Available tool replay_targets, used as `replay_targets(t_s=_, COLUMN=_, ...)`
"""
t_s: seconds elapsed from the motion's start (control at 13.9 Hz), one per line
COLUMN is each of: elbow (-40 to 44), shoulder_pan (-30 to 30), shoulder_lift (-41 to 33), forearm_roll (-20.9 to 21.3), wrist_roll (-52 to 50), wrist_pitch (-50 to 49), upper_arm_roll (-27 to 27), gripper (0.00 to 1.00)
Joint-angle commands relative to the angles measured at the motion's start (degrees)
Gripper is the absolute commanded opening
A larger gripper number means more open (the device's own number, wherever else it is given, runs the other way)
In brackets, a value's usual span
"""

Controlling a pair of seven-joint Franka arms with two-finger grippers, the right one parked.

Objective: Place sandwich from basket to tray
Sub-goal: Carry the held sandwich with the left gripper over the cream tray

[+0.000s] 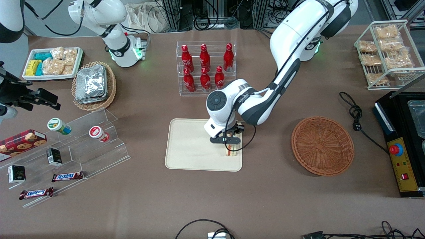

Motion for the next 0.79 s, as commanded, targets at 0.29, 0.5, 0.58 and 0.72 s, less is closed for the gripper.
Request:
replay_targets(t_s=0.29, elbow=2.77, shoulder_pan=-0.53, shoulder_lift=1.90, forearm_roll=1.37, wrist_roll=-0.71, wrist_pitch=1.11, upper_arm_roll=0.38, gripper=0.19)
replay_targets(t_s=0.5, elbow=2.68, shoulder_pan=-0.44, shoulder_lift=1.99, forearm_roll=1.63, wrist_roll=0.00, wrist_pitch=1.11, upper_arm_roll=0.47, gripper=1.00)
replay_targets(t_s=0.58, elbow=2.51, shoulder_pan=-0.53, shoulder_lift=1.82, forearm_roll=3.63, wrist_roll=-0.61, wrist_pitch=1.03, upper_arm_roll=0.38, gripper=1.00)
replay_targets(t_s=0.72, elbow=2.51, shoulder_pan=-0.44, shoulder_lift=1.03, forearm_roll=4.18, wrist_roll=-2.01, wrist_pitch=0.50, upper_arm_roll=0.29, gripper=1.00)
